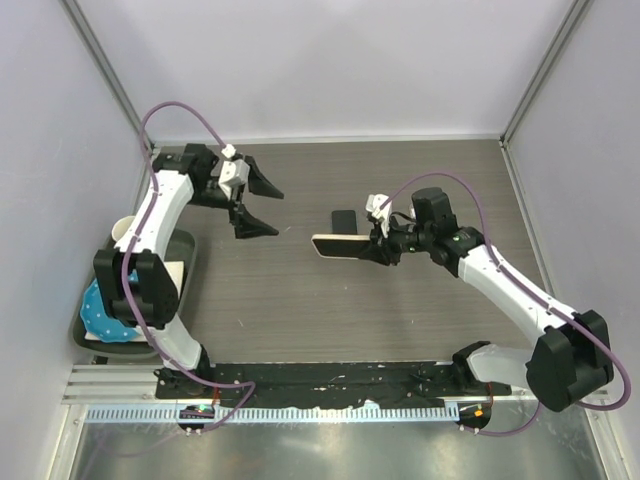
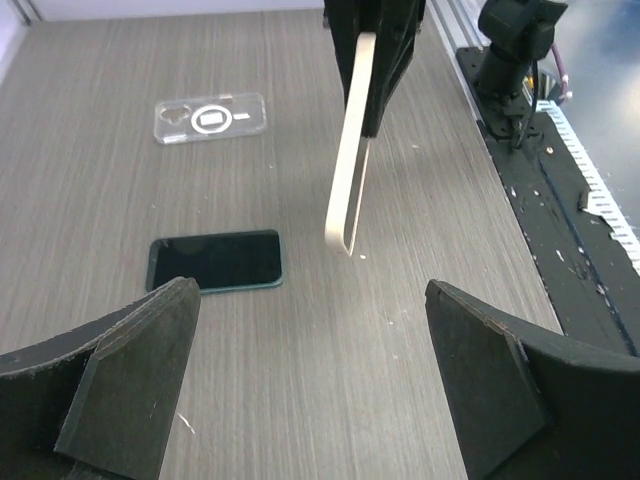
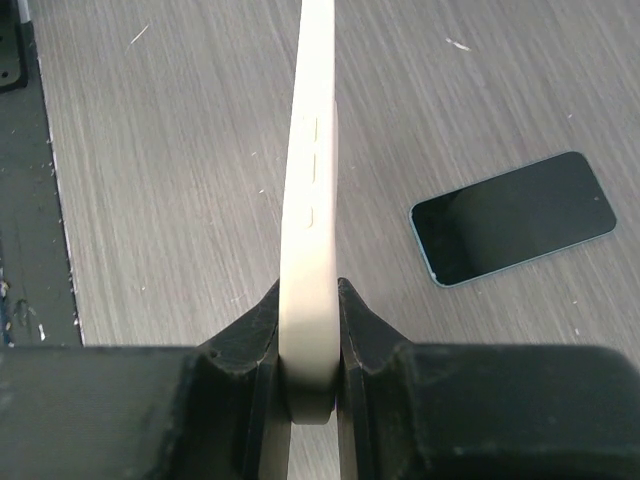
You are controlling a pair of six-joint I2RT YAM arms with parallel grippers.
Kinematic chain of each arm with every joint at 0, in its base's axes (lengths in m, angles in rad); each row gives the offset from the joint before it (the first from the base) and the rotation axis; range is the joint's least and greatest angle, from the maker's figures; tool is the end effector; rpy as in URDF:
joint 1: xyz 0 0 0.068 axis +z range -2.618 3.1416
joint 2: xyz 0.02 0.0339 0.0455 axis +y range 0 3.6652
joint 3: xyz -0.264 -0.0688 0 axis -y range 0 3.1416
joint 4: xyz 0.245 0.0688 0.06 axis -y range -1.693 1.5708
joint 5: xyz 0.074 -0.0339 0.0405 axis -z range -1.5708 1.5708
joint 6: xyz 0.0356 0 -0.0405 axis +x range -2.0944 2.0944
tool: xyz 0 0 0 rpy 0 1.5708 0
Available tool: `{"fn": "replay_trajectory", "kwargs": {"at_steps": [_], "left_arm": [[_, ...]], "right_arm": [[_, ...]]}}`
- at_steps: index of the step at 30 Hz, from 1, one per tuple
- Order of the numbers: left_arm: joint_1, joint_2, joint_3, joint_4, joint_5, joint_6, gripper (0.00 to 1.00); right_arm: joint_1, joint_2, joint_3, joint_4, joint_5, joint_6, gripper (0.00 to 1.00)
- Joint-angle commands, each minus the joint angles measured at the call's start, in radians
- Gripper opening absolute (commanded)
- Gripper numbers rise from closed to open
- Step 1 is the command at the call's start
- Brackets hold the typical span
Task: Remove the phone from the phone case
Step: Remove the phone case from the phone.
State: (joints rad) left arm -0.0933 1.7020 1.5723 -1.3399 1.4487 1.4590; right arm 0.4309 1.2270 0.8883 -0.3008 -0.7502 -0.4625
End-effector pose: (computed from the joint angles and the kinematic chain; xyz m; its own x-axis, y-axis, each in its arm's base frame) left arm 0.3085 -0.0644 0.3251 0.0000 0.1216 -0.9926 0.9968 -0.0796 -0.0098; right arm 0.2282 0.1316 0.2775 -0.1272 -0.4177 -0.8996 -0.9602 0.2791 0.0061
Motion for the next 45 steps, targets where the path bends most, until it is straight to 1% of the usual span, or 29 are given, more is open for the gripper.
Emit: {"fn": "replay_trajectory", "kwargs": {"at_steps": [1,2,3,4,5,6,7,10,14,15,18,21,24,25,28,29,30,34,41,45], "left_arm": [[-0.04,-0.076,0.019,-0.191,-0.112,-0.122,1.0],[-0.06,-0.112,-0.056,-0.053,-0.231,-0.398,1.0],[-0.116,-0.242,-0.127,0.126,-0.307,-0.569,1.0],[-0.152,-0.322,-0.22,0.529,-0.424,-0.723,1.0],[-0.19,-0.394,-0.417,0.718,-0.67,-0.981,1.0],[-0.262,-0.518,-0.492,0.858,-0.748,-0.979,1.0],[-0.281,-0.528,-0.527,0.878,-0.757,-0.927,1.0],[-0.287,-0.461,-0.44,0.805,-0.775,-0.967,1.0],[-0.286,-0.467,-0.42,0.729,-0.729,-0.884,1.0],[-0.286,-0.472,-0.42,0.74,-0.763,-0.919,1.0],[-0.287,-0.467,-0.367,0.706,-0.804,-0.911,1.0],[-0.286,-0.449,-0.357,0.734,-0.832,-0.927,1.0],[-0.287,-0.418,-0.379,0.832,-0.83,-1.014,1.0],[-0.286,-0.409,-0.371,0.832,-0.817,-1.025,1.0],[-0.286,-0.393,-0.377,0.799,-0.694,-0.973,1.0],[-0.284,-0.389,-0.382,0.803,-0.635,-0.976,1.0],[-0.286,-0.386,-0.383,0.806,-0.607,-0.976,1.0],[-0.286,-0.386,-0.38,0.794,-0.541,-0.971,1.0],[-0.287,-0.378,-0.379,0.759,-0.41,-0.973,1.0],[-0.287,-0.364,-0.377,0.7,-0.334,-0.918,1.0]], "right_arm": [[0.022,-0.064,0.067,-0.066,-0.024,-0.088,0.01],[0.028,-0.07,0.075,-0.093,-0.021,-0.094,0.01],[0.029,-0.076,0.074,-0.095,-0.02,-0.096,0.01],[0.031,-0.083,0.071,-0.093,-0.018,-0.094,0.01],[0.031,-0.095,0.061,-0.081,-0.017,-0.084,0.01],[0.031,-0.098,0.058,-0.074,-0.017,-0.079,0.01],[0.031,-0.104,0.054,-0.069,-0.015,-0.074,0.01],[0.029,-0.118,0.037,-0.041,-0.015,-0.053,0.01],[0.031,-0.119,0.041,-0.034,-0.015,-0.042,0.01],[0.029,-0.116,0.043,-0.035,-0.014,-0.036,0.01],[0.031,-0.118,0.051,-0.02,-0.015,-0.022,0.01],[0.029,-0.123,0.054,-0.003,-0.014,-0.011,0.01],[0.029,-0.121,0.064,-0.014,-0.029,-0.008,0.01],[0.029,-0.123,0.067,-0.017,-0.043,-0.01,0.01],[0.029,-0.135,0.067,-0.031,-0.086,-0.016,0.01],[0.029,-0.141,0.067,-0.04,-0.098,-0.019,0.01],[0.029,-0.15,0.069,-0.046,-0.11,-0.024,0.01],[0.026,-0.175,0.071,-0.083,-0.164,-0.038,0.01],[0.026,-0.178,0.054,-0.063,-0.182,-0.034,0.01],[0.025,-0.175,0.041,-0.041,-0.17,-0.022,0.01]]}}
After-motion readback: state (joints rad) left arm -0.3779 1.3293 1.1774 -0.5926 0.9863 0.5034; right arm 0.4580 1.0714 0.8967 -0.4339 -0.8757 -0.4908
